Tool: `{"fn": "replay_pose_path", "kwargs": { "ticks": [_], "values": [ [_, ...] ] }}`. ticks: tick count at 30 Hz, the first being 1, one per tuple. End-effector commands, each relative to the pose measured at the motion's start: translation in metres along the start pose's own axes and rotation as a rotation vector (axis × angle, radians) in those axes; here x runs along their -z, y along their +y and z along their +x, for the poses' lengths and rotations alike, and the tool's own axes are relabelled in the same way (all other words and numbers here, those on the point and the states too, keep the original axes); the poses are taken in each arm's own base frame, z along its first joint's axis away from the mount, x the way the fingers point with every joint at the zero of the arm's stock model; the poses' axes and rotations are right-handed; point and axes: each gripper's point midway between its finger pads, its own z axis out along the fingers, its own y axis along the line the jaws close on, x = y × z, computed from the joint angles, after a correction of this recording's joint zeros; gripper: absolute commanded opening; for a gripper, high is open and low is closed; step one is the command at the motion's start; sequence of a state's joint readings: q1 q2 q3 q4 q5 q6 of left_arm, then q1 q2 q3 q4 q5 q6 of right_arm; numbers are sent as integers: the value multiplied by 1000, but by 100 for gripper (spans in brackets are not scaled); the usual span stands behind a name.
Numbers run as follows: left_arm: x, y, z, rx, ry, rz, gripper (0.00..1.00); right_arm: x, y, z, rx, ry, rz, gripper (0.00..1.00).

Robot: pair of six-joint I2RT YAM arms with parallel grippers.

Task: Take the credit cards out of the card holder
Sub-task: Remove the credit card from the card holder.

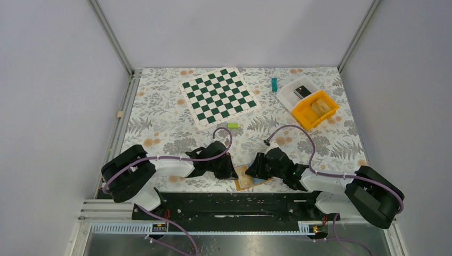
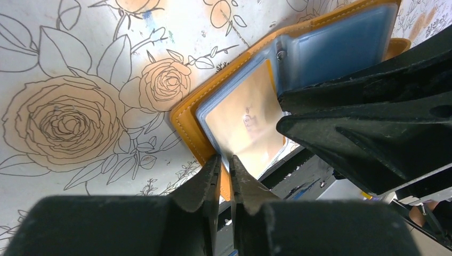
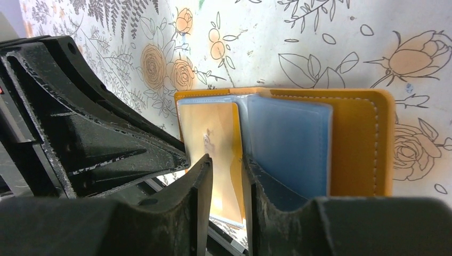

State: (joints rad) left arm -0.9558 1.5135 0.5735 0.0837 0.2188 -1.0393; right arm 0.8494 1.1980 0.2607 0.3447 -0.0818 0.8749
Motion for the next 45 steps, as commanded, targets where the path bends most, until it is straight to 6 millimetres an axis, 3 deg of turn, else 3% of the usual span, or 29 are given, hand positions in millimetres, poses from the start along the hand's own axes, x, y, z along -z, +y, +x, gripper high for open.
{"fn": "replay_pose_path", "kwargs": {
  "ticks": [1,12,23,36,45],
  "values": [
    [-8,17,9,0,25,-46,11,0,3,5,-11,21,-70,33],
    [-11,33,15,4,46,-104,8,17,-8,-8,33,-24,-7,35],
    [-14,41,17,5,63,-140,1,15,-16,-4,47,-5,25,34],
    [-16,44,18,8,70,-155,0,14,-6,0,2,43,-101,33],
    [-17,44,19,19,73,-156,0,19,8,0,29,69,-222,27]
  ]
}}
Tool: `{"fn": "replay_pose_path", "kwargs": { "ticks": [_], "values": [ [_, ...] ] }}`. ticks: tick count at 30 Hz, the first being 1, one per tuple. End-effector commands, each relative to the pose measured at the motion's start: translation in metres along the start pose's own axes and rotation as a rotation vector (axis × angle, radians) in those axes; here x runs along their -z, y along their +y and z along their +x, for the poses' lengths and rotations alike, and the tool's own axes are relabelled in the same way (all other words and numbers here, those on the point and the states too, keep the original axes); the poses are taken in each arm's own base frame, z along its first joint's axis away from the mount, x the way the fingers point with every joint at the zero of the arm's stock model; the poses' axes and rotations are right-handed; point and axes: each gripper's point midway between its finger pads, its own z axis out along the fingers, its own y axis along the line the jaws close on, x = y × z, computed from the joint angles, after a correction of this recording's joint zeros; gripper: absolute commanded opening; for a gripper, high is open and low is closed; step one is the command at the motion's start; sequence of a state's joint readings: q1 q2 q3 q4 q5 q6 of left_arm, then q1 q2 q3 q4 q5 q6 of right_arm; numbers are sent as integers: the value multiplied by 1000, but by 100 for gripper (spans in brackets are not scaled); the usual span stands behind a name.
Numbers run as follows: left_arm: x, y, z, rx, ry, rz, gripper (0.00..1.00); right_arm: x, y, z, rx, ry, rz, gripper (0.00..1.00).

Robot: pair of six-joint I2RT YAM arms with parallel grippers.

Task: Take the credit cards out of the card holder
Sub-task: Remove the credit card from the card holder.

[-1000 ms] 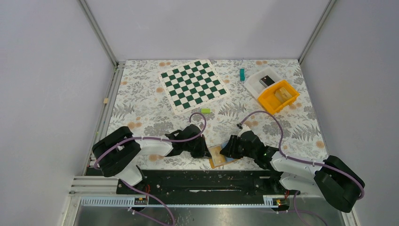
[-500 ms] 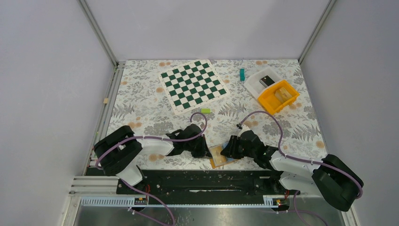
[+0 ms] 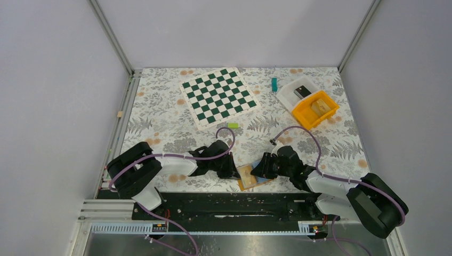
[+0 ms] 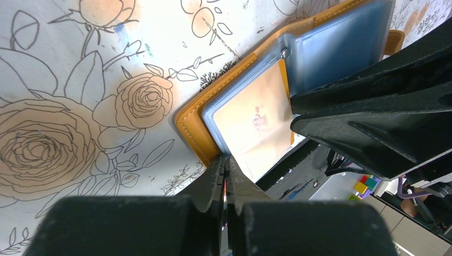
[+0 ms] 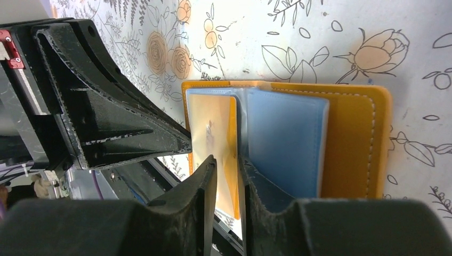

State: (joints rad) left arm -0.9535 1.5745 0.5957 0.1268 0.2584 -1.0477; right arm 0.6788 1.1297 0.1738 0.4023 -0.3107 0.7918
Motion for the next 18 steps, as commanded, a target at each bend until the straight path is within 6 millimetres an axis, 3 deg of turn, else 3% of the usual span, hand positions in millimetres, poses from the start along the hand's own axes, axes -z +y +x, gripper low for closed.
{"fn": "replay_pose_path", "kwargs": {
  "ticks": [1,6,14,18],
  "values": [
    [-7,49,16,13,40,-178,0,3,21,4,44,40,-125,26],
    [-7,50,17,12,41,-182,0,2,25,5,29,57,-164,20],
    [-8,52,18,16,48,-189,0,2,31,6,9,83,-222,0],
    [-5,59,17,11,42,-233,0,4,33,6,7,81,-244,0]
  ]
}}
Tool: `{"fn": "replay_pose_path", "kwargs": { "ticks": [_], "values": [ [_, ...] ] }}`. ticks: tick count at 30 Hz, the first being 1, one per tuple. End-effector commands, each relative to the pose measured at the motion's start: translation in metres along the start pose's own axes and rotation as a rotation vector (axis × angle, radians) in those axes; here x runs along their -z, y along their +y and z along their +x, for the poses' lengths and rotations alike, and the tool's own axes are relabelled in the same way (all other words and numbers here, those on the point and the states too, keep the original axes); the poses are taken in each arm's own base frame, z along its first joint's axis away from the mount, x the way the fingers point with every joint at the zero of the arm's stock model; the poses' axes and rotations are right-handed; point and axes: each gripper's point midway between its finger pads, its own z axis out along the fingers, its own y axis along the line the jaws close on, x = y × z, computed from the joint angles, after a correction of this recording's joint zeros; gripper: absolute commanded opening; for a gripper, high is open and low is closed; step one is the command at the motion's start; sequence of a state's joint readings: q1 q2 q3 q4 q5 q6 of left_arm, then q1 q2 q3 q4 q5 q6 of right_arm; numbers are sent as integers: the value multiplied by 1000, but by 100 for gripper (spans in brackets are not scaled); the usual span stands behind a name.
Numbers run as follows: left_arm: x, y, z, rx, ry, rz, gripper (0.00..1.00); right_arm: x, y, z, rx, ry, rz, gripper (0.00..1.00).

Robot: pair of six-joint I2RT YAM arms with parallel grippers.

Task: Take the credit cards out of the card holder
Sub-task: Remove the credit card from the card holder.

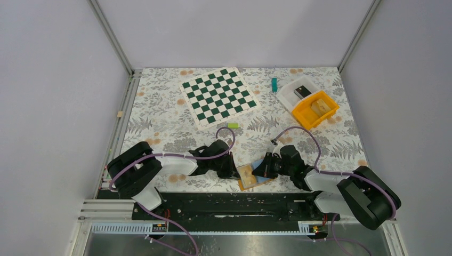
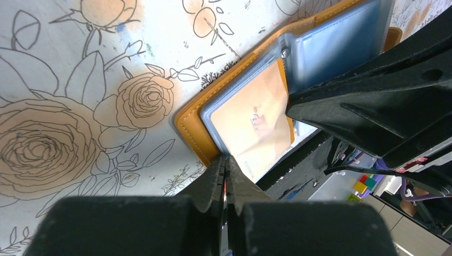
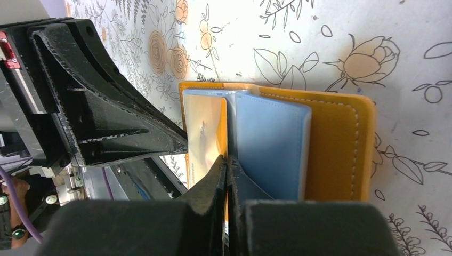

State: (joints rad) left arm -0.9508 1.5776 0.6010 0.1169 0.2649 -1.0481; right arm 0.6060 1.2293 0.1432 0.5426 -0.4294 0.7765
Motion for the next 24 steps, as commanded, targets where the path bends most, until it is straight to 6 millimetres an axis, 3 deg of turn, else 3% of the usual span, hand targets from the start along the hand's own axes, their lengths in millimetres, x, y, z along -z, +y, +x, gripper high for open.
{"fn": "replay_pose_path", "kwargs": {
  "ticks": [1,24],
  "values": [
    [-4,61,18,9,38,-241,0,6,37,5,25,52,-181,0],
    [-4,88,25,19,61,-341,0,23,8,-9,-37,-9,-73,0]
  ]
}}
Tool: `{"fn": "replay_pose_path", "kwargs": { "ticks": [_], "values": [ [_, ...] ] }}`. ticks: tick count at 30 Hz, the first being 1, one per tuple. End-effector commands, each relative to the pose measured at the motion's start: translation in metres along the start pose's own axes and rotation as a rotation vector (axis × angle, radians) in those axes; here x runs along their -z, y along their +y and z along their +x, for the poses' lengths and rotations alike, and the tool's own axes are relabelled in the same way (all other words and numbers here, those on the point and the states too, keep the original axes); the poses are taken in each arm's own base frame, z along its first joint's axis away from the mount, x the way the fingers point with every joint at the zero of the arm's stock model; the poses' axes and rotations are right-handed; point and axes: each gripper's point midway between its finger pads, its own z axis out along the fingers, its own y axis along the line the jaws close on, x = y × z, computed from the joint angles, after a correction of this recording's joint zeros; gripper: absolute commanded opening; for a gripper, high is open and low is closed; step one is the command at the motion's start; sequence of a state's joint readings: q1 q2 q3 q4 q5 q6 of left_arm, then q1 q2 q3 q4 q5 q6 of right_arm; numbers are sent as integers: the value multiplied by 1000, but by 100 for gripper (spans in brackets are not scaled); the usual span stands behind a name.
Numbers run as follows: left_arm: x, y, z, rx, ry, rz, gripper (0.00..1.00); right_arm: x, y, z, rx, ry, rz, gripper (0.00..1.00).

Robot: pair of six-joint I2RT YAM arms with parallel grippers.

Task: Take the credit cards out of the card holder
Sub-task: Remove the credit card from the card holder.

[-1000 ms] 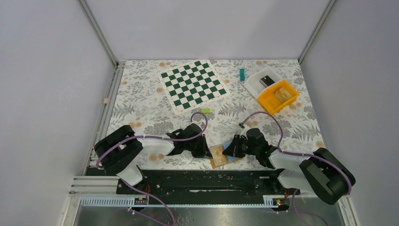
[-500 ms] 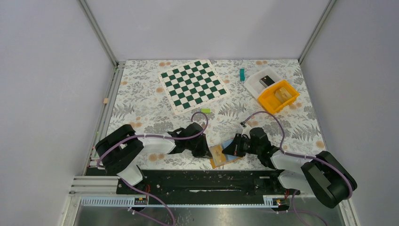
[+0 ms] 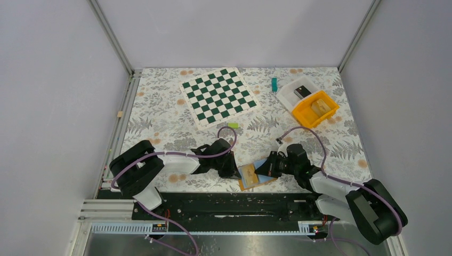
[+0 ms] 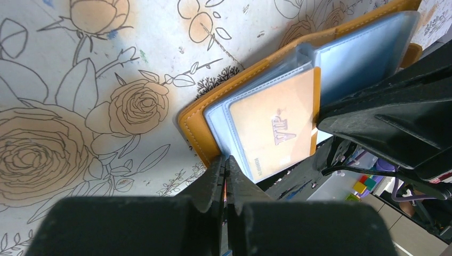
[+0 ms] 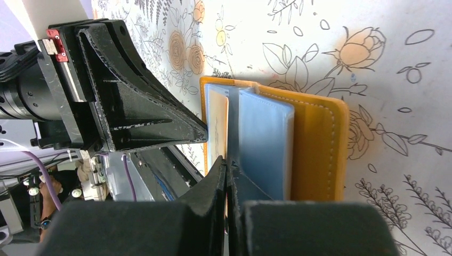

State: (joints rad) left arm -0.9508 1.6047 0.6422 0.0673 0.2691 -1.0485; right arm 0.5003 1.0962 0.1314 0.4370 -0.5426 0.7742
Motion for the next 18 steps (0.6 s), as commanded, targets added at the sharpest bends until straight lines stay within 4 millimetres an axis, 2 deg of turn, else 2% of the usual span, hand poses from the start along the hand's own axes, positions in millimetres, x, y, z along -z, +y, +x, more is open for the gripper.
{"fn": "replay_pose_path", "kwargs": {
  "ticks": [1,8,13,18],
  "values": [
    [-3,88,25,11,37,-314,0,5,2,-2,7,-4,-17,0],
    [-2,87,23,6,35,-310,0,12,0,-6,17,-8,-13,0],
    [-3,84,21,0,35,-301,0,11,9,-3,11,40,-52,0],
    [-5,82,22,-2,42,-298,0,7,11,-2,-18,63,-68,17]
  ]
}}
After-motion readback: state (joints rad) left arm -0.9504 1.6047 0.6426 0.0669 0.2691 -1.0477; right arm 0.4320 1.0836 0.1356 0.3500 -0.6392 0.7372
